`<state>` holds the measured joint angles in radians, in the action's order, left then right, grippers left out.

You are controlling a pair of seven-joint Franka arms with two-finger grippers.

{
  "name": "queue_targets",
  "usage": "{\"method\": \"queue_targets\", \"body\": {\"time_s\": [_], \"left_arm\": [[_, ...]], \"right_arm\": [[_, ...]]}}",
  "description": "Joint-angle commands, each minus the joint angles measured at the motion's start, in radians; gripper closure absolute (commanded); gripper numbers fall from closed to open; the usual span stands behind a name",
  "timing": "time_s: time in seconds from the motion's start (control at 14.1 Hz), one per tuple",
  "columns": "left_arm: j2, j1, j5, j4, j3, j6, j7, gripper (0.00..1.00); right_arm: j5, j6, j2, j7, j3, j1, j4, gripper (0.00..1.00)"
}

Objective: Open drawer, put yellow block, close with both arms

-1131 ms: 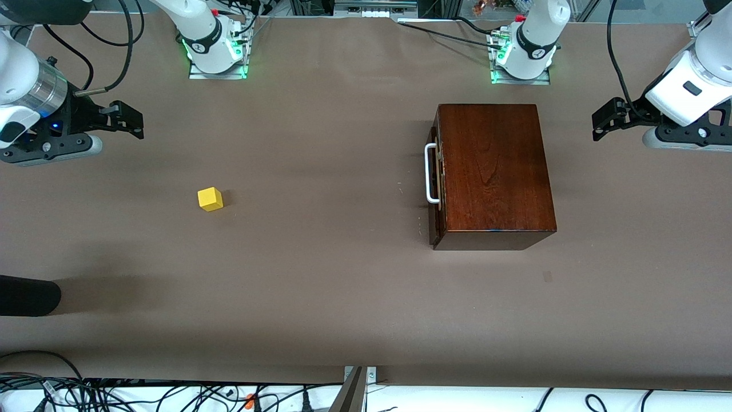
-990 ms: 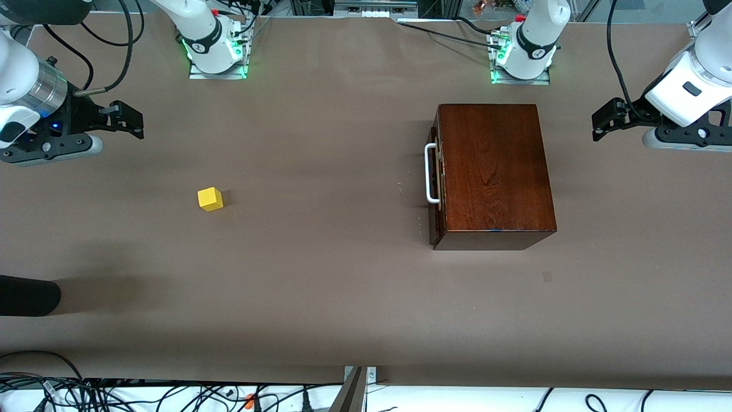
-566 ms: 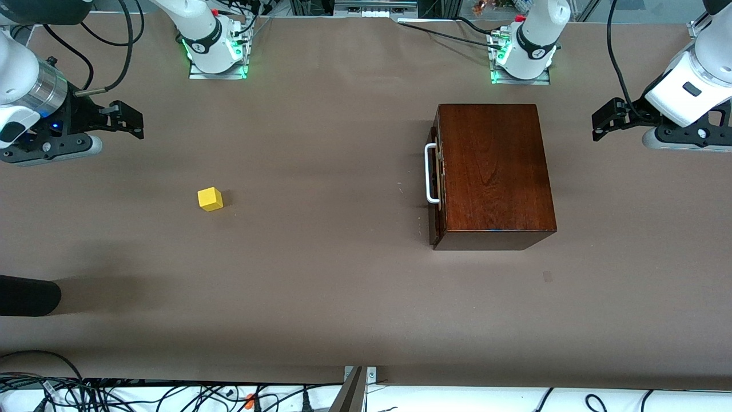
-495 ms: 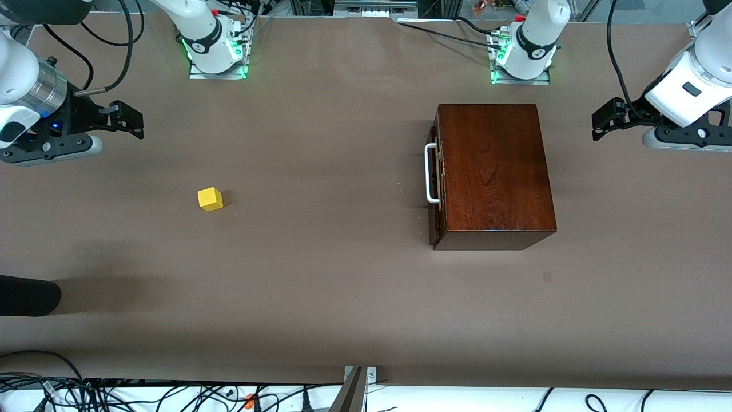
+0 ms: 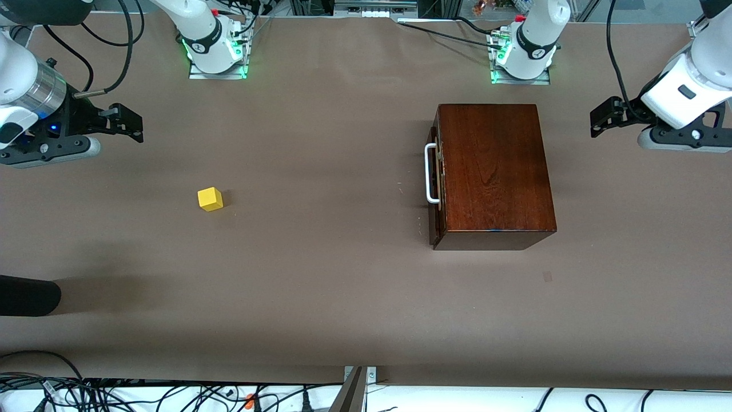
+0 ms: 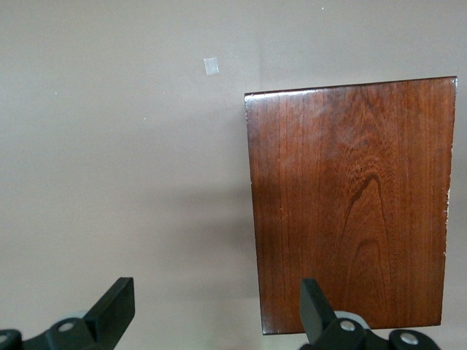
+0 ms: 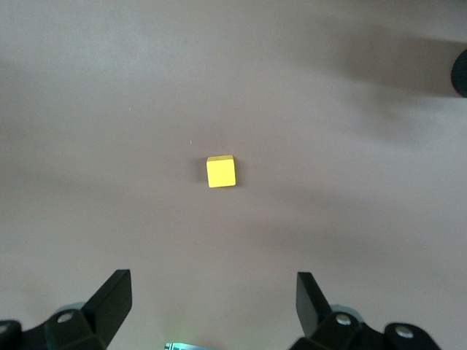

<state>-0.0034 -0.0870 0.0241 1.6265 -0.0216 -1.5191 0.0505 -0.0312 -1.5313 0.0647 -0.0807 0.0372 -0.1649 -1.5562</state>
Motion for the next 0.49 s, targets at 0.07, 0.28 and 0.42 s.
{"method": "queue_targets", "body": {"time_s": [0.07,0.28,0.42], "left_arm": [[0.075,-0.033,-0.012,-0.075,-0.014,-0.007,0.009,0.0],[0.114,-0.04,-0.016,-0.125,-0.029,-0.004,0.009,0.0],[0.124,-0.059,-0.019,-0.117,-0.046,-0.004,0.011,0.0]], "right_arm": [[0.014,0.003,0.01,0.01,0.001,-0.004,0.024,0.0],[0.014,0.002,0.01,0.009,0.001,-0.004,0.024,0.0],[0.014,0.003,0.01,0.009,0.001,-0.004,0.024,0.0]]}}
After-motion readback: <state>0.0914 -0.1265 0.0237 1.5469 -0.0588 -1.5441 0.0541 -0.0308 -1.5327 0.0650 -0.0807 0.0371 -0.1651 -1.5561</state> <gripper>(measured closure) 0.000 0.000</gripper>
